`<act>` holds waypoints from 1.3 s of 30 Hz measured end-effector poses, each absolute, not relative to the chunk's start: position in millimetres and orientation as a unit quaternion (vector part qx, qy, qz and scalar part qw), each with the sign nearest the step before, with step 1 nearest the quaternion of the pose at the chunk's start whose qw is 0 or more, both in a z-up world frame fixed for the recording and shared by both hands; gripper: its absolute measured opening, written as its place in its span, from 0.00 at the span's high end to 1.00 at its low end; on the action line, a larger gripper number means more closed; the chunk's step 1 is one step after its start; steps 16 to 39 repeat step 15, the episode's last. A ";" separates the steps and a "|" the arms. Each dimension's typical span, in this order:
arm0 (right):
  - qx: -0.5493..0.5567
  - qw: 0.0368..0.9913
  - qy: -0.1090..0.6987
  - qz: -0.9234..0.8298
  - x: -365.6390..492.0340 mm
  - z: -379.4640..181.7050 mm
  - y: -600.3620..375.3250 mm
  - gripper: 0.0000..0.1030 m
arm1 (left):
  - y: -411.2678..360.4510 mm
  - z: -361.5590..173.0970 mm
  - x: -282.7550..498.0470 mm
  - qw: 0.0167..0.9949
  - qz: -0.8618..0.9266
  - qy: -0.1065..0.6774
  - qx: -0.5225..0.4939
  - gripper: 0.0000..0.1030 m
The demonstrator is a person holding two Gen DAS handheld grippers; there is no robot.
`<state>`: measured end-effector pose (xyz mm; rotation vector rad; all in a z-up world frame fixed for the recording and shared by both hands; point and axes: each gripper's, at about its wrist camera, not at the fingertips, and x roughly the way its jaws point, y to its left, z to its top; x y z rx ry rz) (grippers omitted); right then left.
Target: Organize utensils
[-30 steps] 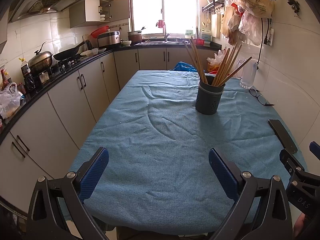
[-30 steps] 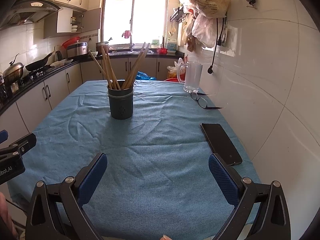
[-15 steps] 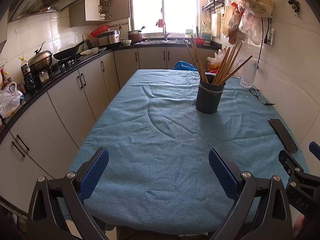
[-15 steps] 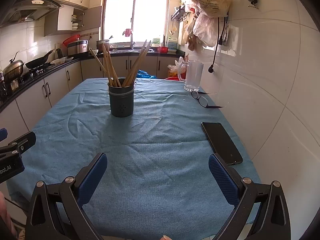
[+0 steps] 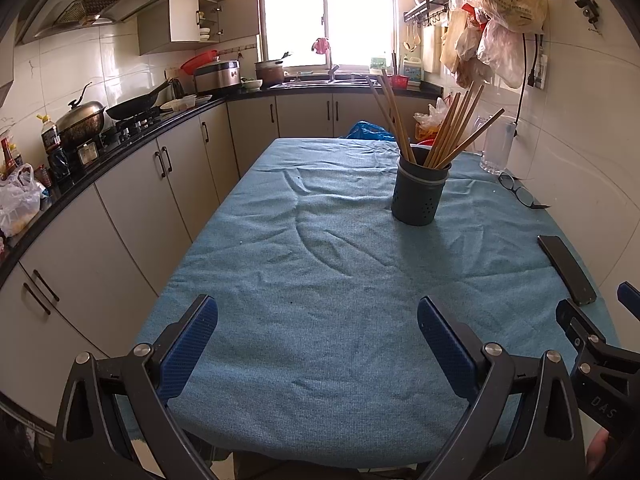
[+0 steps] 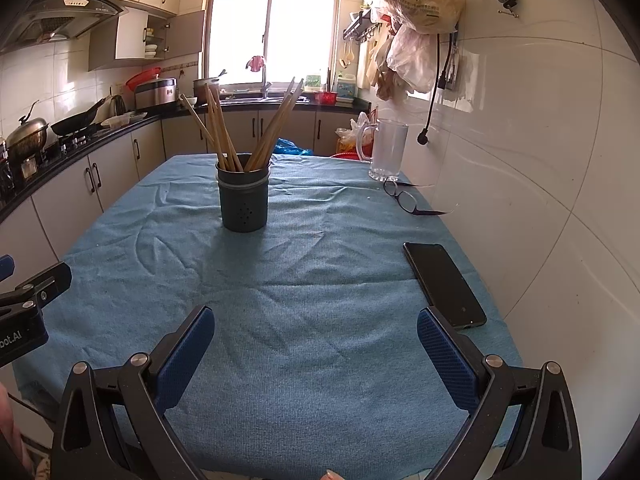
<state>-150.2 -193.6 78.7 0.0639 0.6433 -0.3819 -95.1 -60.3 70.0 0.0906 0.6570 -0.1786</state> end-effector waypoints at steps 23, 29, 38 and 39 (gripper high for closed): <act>0.043 0.930 0.321 -0.176 -144.1 74.8 -200.6 0.00 | -54.9 62.1 -86.9 0.946 -0.084 0.309 0.040 0.03; 0.043 0.930 0.321 -0.176 -144.1 74.8 -200.6 0.00 | -54.9 62.1 -86.9 0.946 -0.084 0.309 0.040 0.03; 0.043 0.930 0.321 -0.176 -144.1 74.8 -200.6 0.00 | -54.9 62.1 -86.9 0.946 -0.084 0.309 0.040 0.03; 0.043 0.930 0.321 -0.176 -144.1 74.8 -200.6 0.00 | -54.9 62.1 -86.9 0.946 -0.084 0.309 0.040 0.03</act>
